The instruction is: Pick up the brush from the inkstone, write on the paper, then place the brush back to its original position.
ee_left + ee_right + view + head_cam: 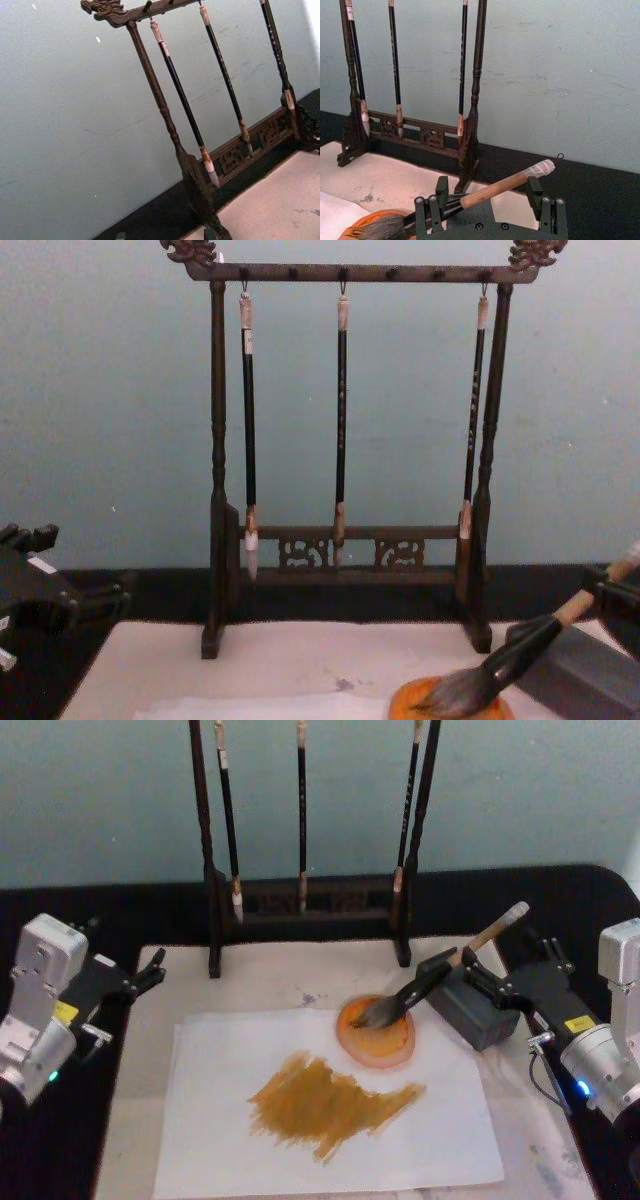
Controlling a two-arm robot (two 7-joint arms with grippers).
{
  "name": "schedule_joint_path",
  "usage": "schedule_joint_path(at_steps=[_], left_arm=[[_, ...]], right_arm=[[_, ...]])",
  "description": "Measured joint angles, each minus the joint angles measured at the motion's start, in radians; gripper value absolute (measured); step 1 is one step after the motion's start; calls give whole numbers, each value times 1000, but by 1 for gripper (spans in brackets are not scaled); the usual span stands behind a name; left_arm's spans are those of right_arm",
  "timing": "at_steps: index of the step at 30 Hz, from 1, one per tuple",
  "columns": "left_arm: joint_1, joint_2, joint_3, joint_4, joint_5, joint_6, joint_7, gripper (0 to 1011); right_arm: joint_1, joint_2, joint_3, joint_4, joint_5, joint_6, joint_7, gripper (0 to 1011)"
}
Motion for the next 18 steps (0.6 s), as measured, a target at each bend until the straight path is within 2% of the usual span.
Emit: schedule_joint_path(at_steps=[18], left_arm=[[0,0,0,0,0,0,0,1010]], right_arm=[[1,1,-2,-1,0,2,-2,1000]])
